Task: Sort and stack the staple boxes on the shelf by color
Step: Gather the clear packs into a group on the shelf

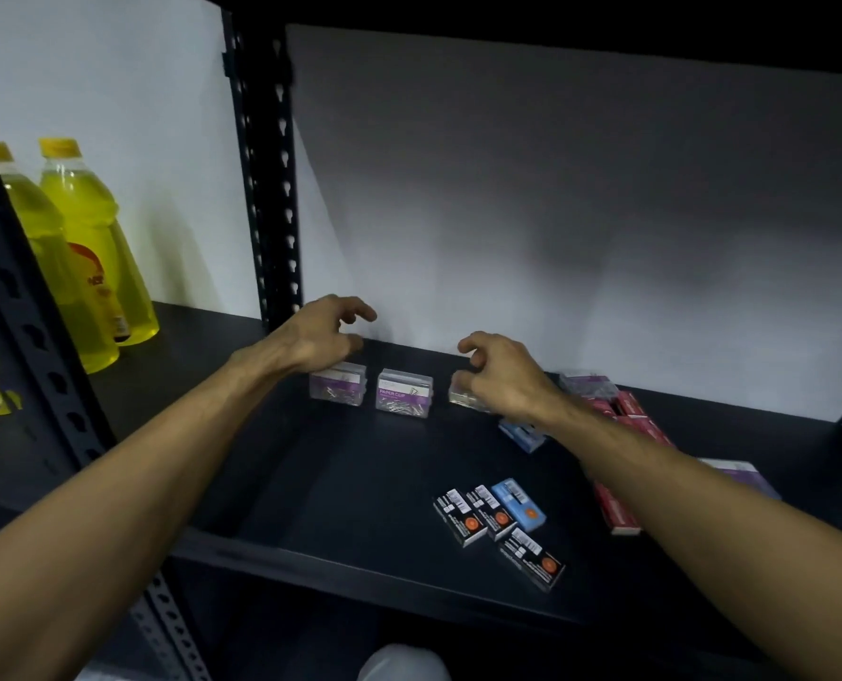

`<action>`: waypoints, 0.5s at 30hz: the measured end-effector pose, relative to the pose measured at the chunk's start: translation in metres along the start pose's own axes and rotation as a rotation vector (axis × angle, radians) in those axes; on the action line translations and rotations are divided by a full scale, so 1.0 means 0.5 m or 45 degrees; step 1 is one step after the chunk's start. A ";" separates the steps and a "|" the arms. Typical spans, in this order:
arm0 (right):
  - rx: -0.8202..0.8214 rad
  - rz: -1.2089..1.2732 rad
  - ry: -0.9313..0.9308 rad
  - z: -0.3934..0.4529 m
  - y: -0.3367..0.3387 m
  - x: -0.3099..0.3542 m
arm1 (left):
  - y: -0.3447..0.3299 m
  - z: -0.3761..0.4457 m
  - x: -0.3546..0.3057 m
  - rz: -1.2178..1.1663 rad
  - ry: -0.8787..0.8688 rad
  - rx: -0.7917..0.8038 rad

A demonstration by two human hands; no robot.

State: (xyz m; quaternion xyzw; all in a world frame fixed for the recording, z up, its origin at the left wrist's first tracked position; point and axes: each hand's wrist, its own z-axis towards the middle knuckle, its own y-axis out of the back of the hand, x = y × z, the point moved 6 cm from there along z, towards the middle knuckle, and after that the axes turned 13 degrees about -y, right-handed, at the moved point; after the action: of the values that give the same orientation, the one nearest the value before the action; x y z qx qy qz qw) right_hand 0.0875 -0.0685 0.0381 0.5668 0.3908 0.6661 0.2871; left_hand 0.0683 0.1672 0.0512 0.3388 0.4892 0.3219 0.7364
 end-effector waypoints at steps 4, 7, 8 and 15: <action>-0.053 -0.024 -0.077 0.003 0.069 -0.068 | -0.042 0.041 -0.074 0.006 -0.089 0.080; -0.106 -0.032 -0.143 0.006 0.109 -0.130 | -0.095 0.071 -0.123 -0.019 -0.126 0.194; -0.122 -0.043 -0.162 0.008 0.118 -0.150 | -0.113 0.079 -0.138 -0.018 -0.136 0.232; -0.089 -0.193 -0.216 0.037 0.133 -0.255 | -0.223 0.119 -0.183 0.107 -0.139 0.525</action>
State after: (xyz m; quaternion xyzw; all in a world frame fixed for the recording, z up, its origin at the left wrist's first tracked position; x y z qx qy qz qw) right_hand 0.1340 -0.2054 0.0279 0.5797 0.3833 0.6052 0.3883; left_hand 0.1113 0.0198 0.0237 0.5194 0.4895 0.2265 0.6628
